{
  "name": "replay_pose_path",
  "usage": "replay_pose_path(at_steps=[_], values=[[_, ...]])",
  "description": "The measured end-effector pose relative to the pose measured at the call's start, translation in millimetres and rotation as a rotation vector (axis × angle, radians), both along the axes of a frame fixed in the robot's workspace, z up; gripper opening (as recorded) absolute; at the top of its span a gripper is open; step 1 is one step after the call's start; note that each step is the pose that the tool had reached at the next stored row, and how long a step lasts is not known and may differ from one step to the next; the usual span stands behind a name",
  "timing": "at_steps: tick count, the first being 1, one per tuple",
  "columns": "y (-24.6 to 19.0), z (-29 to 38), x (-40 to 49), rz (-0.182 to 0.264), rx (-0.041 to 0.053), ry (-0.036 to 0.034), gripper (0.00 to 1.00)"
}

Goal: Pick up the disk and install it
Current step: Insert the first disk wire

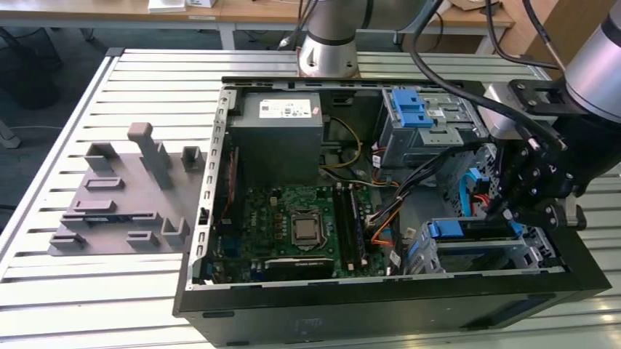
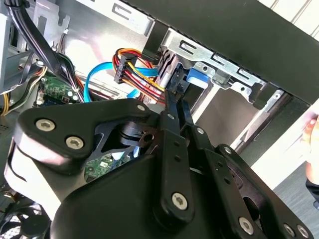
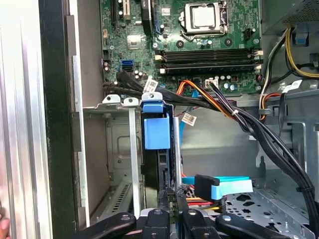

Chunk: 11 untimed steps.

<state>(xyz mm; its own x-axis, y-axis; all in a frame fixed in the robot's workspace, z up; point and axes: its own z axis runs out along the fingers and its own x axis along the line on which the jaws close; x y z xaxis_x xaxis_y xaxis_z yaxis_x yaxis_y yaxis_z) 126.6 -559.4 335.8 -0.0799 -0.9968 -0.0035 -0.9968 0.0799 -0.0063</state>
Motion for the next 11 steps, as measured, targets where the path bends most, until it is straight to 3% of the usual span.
replay_pose_path(at_steps=[11], values=[[-1.1,-1.5,-1.0,0.000,0.0001,0.0002,0.17]])
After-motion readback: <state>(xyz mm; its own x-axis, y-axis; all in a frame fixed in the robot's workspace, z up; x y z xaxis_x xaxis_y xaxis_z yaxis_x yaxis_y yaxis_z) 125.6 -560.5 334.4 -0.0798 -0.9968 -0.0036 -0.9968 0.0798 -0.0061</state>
